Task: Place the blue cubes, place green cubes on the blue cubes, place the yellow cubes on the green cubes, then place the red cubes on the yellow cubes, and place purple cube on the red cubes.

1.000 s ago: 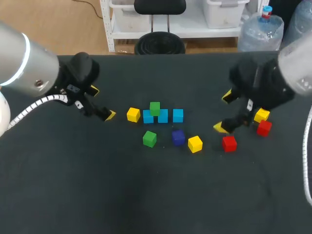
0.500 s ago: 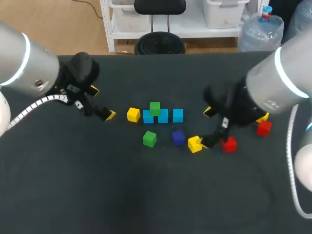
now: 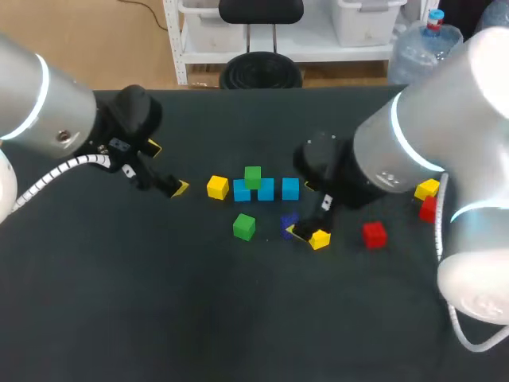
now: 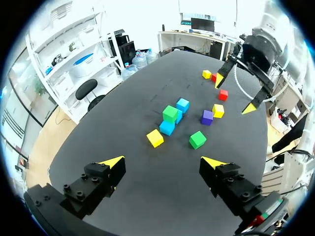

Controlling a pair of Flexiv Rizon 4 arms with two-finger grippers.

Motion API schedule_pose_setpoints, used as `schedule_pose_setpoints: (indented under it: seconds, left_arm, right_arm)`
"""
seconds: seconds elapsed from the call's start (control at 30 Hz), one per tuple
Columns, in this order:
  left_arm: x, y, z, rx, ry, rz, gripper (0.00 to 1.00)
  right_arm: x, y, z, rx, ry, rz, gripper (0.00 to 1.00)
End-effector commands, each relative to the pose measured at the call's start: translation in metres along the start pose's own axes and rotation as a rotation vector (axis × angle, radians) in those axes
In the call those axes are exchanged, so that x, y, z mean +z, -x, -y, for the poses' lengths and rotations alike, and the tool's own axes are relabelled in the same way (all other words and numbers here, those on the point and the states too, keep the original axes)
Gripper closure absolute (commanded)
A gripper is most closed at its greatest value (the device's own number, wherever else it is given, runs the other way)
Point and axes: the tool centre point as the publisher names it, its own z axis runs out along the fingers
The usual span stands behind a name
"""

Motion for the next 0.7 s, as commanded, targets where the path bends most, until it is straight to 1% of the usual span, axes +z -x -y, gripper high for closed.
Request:
schedule_pose_setpoints:
  seconds: [0.03,0.2,0.3,0.37,0.47,0.7]
  left_arm:
    - [0.000,-0.001,-0.001,0.002,-0.003,0.005,0.00]
    - [0.000,-0.001,-0.001,0.002,-0.003,0.005,0.00]
    - [0.000,-0.001,-0.001,0.002,-0.003,0.005,0.00]
    - [0.000,-0.001,-0.001,0.002,-0.003,0.005,0.00]
    - [0.000,-0.001,-0.001,0.002,-0.003,0.005,0.00]
    - [0.000,-0.001,-0.001,0.002,-0.003,0.005,0.00]
  right_arm:
    - [0.023,0.004,-0.006,-0.008,-0.017,0.015,0.00]
    - [0.037,0.008,-0.014,-0.013,-0.002,0.011,0.00]
    - [0.048,0.007,-0.016,-0.006,-0.008,-0.016,0.00]
    - [0.054,0.008,-0.014,0.019,-0.012,-0.038,0.00]
    - [0.058,0.015,-0.013,0.030,-0.017,-0.034,0.00]
    - [0.066,0.037,-0.014,0.044,-0.005,0.017,0.00]
